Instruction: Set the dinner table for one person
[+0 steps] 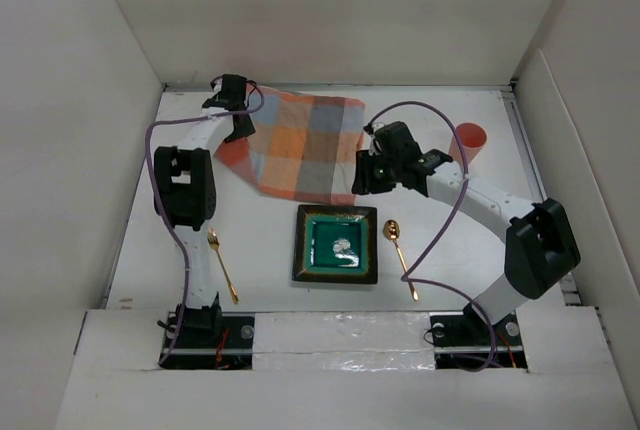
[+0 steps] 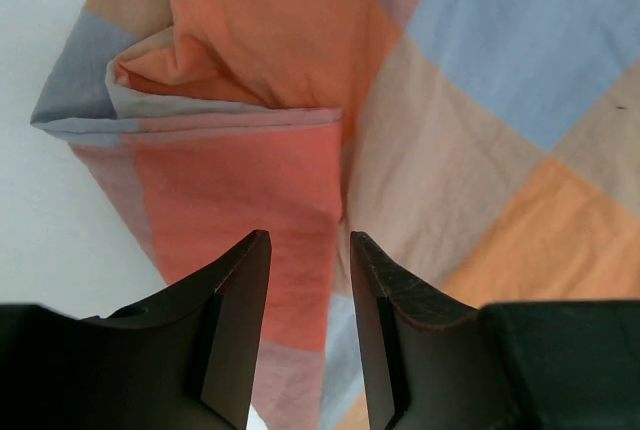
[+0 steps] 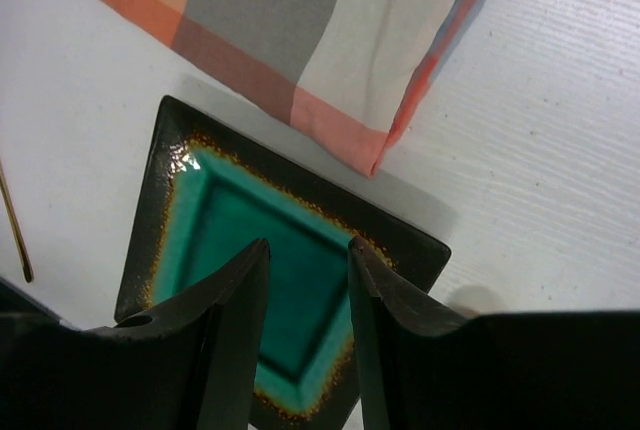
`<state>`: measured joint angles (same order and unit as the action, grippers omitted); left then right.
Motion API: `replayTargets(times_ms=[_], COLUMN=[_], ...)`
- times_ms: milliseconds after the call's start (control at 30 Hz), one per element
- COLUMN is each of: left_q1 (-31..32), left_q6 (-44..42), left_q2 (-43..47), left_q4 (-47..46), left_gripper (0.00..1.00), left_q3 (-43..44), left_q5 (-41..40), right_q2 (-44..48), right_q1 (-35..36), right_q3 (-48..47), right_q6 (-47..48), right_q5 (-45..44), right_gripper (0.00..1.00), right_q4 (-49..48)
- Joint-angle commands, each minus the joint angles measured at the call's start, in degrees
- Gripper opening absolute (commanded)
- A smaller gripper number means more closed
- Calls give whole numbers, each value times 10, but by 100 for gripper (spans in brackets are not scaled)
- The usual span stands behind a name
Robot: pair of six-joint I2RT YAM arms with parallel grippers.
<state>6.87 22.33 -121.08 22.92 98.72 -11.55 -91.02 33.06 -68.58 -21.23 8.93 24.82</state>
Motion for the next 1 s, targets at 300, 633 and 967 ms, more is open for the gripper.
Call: replayTargets(times_ms=[300, 633, 967], left_q1=[-5, -5, -10], left_q6=[-31, -39, -33], left_q2=[-46, -85, -80], left_q4=[23, 41, 47], left_gripper=[36, 28, 3], left_q3=[88, 107, 112], left_q5=[-34, -43, -71], right_q2=[29, 37, 30], right_q1=[-1, -7, -12], right_q3=[27, 23, 38], right_q6=[1, -1, -1], right_q5=[17, -1, 2], right_gripper=[43, 45, 49], right_q4=[-23, -14, -21])
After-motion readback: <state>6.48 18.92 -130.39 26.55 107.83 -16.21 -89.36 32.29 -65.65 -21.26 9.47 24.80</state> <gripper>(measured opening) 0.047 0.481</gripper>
